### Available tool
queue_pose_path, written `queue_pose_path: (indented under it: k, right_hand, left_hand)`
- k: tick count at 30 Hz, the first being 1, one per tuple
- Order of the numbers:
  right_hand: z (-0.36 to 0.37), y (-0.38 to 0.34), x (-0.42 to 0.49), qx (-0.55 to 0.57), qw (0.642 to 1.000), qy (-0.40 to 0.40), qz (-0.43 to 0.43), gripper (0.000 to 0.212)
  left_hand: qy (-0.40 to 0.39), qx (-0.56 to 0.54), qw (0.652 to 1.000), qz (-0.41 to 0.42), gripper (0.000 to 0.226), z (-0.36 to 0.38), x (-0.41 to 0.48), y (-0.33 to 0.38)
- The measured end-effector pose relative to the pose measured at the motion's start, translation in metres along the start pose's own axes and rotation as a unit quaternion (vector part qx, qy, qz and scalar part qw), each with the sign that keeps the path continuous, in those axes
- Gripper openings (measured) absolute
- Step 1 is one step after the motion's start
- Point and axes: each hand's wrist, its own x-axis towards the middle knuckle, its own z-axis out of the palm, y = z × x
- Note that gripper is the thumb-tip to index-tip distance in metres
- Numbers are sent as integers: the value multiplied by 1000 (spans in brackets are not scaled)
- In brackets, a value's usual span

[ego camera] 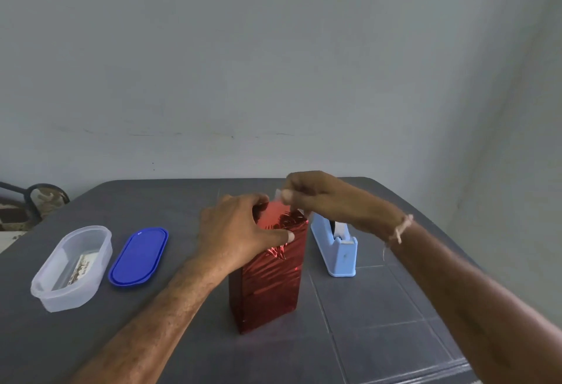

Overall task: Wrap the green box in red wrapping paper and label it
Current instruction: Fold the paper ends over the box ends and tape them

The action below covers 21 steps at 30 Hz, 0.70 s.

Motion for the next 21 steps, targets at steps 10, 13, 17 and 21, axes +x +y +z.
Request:
queue_pose_path:
  k: [10,13,17,21]
  right_hand:
    - [-9,-20,48,-177,960,-211,40,26]
    - [-7,-25,51,-191,956,-221,40,23]
    - [-2,-28,54,-249,942,-220,50,23]
    - [-1,-47,55,-314,924,-216,13,24]
  left_hand:
    - [-11,-15,999,-35,135,6,6,-2]
    - [-9,-14,999,-39,139,8,7,-4]
    - [-2,-21,999,-31,138,8,6,-2]
    - [-3,-25,999,-29,135,7,6,-2]
